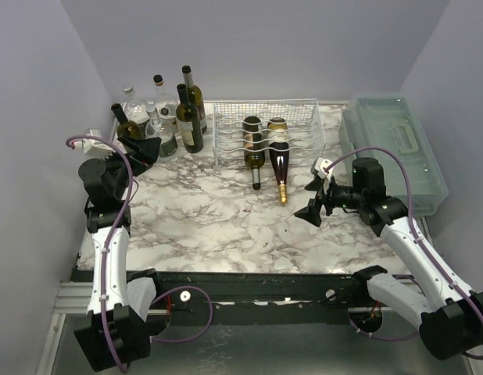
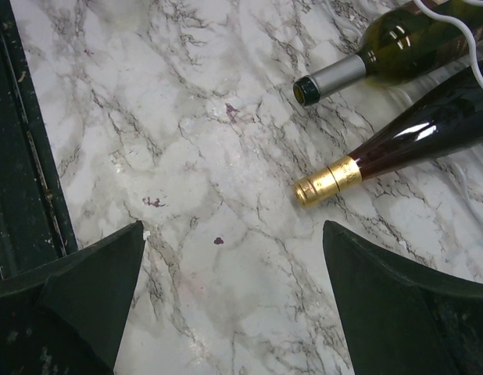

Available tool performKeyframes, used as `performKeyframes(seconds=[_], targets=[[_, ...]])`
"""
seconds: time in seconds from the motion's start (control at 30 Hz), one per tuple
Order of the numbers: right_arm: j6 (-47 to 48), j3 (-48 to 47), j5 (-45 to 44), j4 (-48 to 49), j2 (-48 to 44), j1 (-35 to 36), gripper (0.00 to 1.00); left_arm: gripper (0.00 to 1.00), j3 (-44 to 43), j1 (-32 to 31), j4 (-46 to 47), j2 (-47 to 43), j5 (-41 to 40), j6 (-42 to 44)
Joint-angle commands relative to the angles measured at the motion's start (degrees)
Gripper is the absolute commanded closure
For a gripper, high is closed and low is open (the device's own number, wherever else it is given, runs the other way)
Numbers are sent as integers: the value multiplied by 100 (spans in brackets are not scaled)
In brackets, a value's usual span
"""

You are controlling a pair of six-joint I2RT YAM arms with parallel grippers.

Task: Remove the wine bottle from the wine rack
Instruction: Place the wine bottle at the center of the board, then pick up the wine bottle from the wine rack.

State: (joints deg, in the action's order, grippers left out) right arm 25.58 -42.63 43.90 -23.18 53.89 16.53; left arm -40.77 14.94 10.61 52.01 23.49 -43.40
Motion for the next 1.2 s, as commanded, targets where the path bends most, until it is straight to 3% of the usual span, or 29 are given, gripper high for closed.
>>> performKeyframes(seconds=[0.0, 0.2, 0.5, 1.17], targets=[[96, 80, -12, 121, -74, -68, 1, 1, 391, -251, -669, -643, 431, -31], [129, 89, -26, 121, -30, -101, 1, 1, 673, -882, -1052, -1330, -71, 268], [184, 107, -100, 120, -8, -124, 1, 1, 603, -2151, -1726, -1507, -712, 532], [252, 134, -186, 120, 73, -133, 1, 1, 348, -4412, -1979, -686, -2845, 360]])
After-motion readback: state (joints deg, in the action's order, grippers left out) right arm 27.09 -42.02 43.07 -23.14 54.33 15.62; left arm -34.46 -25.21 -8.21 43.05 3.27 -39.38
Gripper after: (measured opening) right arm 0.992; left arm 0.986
